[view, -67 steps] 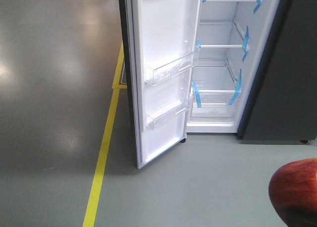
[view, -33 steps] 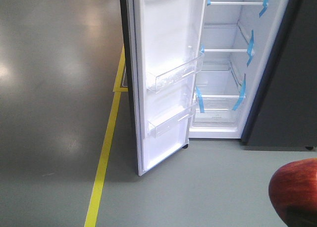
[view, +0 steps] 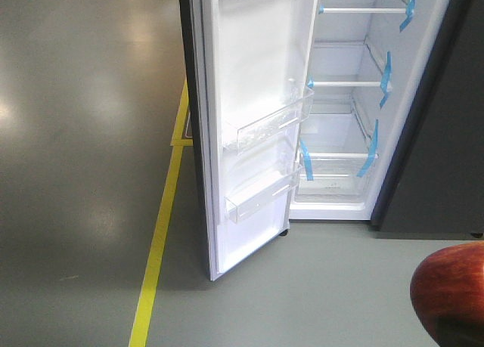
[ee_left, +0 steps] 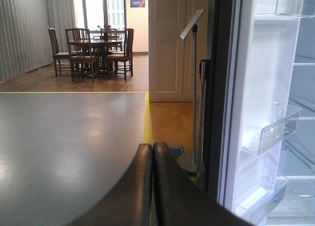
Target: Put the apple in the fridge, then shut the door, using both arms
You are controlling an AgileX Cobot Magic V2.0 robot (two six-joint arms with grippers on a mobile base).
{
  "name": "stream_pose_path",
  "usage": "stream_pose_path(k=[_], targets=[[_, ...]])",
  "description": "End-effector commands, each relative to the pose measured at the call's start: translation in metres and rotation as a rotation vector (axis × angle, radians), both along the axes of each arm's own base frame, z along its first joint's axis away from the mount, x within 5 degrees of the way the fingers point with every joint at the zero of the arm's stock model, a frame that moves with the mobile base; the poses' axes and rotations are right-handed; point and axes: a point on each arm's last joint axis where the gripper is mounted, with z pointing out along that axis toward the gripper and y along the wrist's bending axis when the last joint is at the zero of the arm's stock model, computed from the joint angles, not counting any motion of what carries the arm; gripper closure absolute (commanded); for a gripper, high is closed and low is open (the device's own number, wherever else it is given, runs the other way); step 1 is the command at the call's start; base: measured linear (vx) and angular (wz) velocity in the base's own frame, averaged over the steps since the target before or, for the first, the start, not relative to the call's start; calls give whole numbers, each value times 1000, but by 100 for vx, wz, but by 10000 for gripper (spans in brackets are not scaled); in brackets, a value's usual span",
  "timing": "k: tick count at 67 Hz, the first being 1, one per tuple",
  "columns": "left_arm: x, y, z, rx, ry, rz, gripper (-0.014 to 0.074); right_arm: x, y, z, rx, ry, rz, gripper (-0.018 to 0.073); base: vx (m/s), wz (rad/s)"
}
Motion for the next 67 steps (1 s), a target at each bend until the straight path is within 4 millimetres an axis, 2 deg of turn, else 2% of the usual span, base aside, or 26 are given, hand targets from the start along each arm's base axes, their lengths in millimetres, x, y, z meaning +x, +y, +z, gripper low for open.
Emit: stream_pose_path(k=[1, 67], targets=[[0, 1, -2, -15, -63, 6, 602, 2, 1, 12, 60, -64, -10, 335, 10, 0], [0, 1, -2, -15, -63, 6, 602, 2, 1, 12, 60, -64, -10, 335, 10, 0]])
